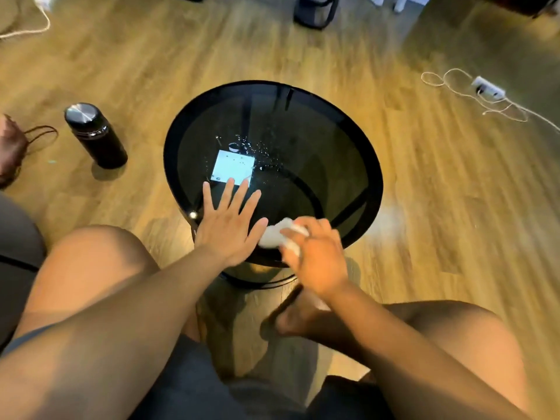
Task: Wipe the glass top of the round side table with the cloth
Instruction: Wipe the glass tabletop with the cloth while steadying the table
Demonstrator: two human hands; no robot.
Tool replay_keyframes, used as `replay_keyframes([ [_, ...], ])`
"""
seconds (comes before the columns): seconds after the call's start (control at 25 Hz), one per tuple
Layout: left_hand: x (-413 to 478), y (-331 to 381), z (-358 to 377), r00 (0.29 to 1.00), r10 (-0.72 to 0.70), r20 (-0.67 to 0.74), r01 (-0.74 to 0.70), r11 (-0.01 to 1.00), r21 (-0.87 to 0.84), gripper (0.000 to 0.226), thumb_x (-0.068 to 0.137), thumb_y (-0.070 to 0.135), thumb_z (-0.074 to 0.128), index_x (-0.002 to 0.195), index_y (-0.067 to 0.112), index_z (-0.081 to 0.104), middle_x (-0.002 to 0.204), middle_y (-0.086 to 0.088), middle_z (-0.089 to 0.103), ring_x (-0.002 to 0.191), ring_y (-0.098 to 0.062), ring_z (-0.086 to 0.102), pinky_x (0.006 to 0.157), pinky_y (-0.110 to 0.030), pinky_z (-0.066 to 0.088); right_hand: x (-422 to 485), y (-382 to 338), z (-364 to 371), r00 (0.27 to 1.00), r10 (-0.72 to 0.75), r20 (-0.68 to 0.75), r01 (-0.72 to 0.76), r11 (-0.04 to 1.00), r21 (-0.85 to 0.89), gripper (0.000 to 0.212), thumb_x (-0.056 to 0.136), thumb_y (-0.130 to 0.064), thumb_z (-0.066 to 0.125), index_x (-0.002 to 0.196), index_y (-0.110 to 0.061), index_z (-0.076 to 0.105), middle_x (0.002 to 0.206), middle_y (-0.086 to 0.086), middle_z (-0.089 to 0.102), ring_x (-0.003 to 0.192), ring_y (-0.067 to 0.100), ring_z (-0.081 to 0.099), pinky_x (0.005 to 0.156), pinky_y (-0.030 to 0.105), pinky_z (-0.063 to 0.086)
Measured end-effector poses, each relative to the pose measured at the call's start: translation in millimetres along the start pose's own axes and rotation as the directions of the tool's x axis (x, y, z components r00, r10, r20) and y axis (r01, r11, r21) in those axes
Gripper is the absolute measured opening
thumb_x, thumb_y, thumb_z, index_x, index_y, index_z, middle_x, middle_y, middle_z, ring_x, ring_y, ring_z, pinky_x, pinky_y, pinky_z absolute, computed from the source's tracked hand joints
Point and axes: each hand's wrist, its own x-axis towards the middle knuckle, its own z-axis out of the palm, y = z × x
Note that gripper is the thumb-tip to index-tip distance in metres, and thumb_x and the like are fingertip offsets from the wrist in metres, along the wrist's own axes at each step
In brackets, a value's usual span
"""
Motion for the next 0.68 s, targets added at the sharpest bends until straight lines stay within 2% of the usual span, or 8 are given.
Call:
replay_keyframes([
  [0.08, 0.6, 0.6, 2.2, 1.000, -0.007, 0.012, 0.007, 1.000, 0.024, 0.074, 0.094, 0.061, -0.008, 0.156, 0.025, 0.010, 0.167, -0.007, 0.004, 0.153, -0.031, -0.005, 0.116, -0.066, -0.007, 23.8, 31.1, -1.0, 0.993, 0.084, -0.079, -0.085, 0.996, -0.008, 0.032, 0.082, -0.035, 0.065, 0.112, -0.024, 0.070, 0.118, 0.007, 0.058, 0.103, 0.036, 0.052, 0.081, 0.045, 0.045],
  [0.16, 0.1, 0.9, 3.2, 1.000, -0.009, -0.001, 0.009, 1.000, 0.019, 0.074, 0.095, 0.061, -0.005, 0.156, 0.024, 0.013, 0.167, -0.008, 0.007, 0.153, -0.032, -0.002, 0.117, -0.065, -0.007, 54.7, 65.6, -5.4, 0.984, 0.165, -0.067, -0.168, 0.985, -0.043, 0.030, 0.087, -0.032, 0.063, 0.116, -0.024, 0.068, 0.122, 0.009, 0.054, 0.108, 0.036, 0.047, 0.086, 0.045, 0.041],
  [0.24, 0.9, 0.9, 4.1, 1.000, -0.005, -0.014, 0.005, 1.000, 0.019, 0.073, 0.097, 0.061, 0.000, 0.156, 0.022, 0.020, 0.165, -0.009, 0.015, 0.153, -0.033, 0.004, 0.117, -0.065, -0.003, 94.4, 109.9, -10.8, 0.970, 0.229, -0.077, -0.236, 0.966, -0.101, 0.031, 0.091, -0.036, 0.057, 0.120, -0.026, 0.064, 0.127, 0.007, 0.050, 0.114, 0.034, 0.043, 0.091, 0.044, 0.037],
  [0.36, 2.3, -0.4, 7.5, 1.000, 0.006, -0.011, -0.006, 1.000, 0.008, 0.070, 0.099, 0.059, 0.011, 0.154, 0.020, 0.027, 0.163, -0.012, 0.022, 0.152, -0.035, 0.011, 0.117, -0.066, 0.003, 171.3, 180.6, -10.9, 0.939, 0.335, -0.078, -0.340, 0.937, -0.077, 0.036, 0.089, -0.038, 0.055, 0.123, -0.028, 0.062, 0.125, 0.010, 0.050, 0.116, 0.038, 0.045, 0.097, 0.045, 0.039],
  [0.44, 3.8, -0.8, 8.1, 1.000, 0.020, -0.020, -0.020, 1.000, 0.002, 0.068, 0.099, 0.058, 0.017, 0.153, 0.019, 0.029, 0.163, -0.013, 0.023, 0.152, -0.036, 0.013, 0.117, -0.066, 0.006, 216.0, 213.0, -9.8, 0.909, 0.410, -0.078, -0.414, 0.909, -0.040, 0.048, 0.083, -0.044, 0.048, 0.125, -0.024, 0.061, 0.124, 0.013, 0.053, 0.119, 0.041, 0.046, 0.101, 0.050, 0.038],
  [0.52, 3.3, -0.5, 7.2, 0.999, 0.029, -0.022, -0.029, 1.000, -0.002, 0.067, 0.099, 0.058, 0.022, 0.153, 0.019, 0.030, 0.163, -0.012, 0.023, 0.152, -0.036, 0.013, 0.117, -0.066, 0.007, 241.7, 228.6, -3.4, 0.887, 0.448, -0.111, -0.455, 0.889, -0.049, 0.056, 0.082, -0.048, 0.039, 0.127, -0.022, 0.058, 0.128, 0.017, 0.052, 0.123, 0.044, 0.043, 0.107, 0.051, 0.034],
  [0.6, 4.2, -1.8, 7.1, 0.999, 0.040, -0.020, -0.040, 0.999, -0.010, 0.067, 0.098, 0.057, 0.026, 0.153, 0.019, 0.031, 0.163, -0.012, 0.022, 0.152, -0.035, 0.013, 0.117, -0.065, 0.007, 249.6, 230.0, 1.9, 0.886, 0.437, -0.158, -0.458, 0.877, -0.147, 0.046, 0.090, -0.042, 0.039, 0.129, -0.022, 0.055, 0.134, 0.021, 0.047, 0.127, 0.047, 0.038, 0.107, 0.052, 0.031],
  [0.68, 5.2, -3.0, 7.6, 0.999, 0.047, -0.020, -0.047, 0.999, -0.027, 0.068, 0.097, 0.057, 0.028, 0.153, 0.019, 0.032, 0.163, -0.011, 0.022, 0.152, -0.035, 0.012, 0.117, -0.065, 0.007, 247.6, 224.7, -2.4, 0.880, 0.450, -0.153, -0.471, 0.866, -0.169, 0.041, 0.095, -0.041, 0.040, 0.129, -0.023, 0.053, 0.138, 0.020, 0.044, 0.128, 0.046, 0.036, 0.106, 0.051, 0.032],
])
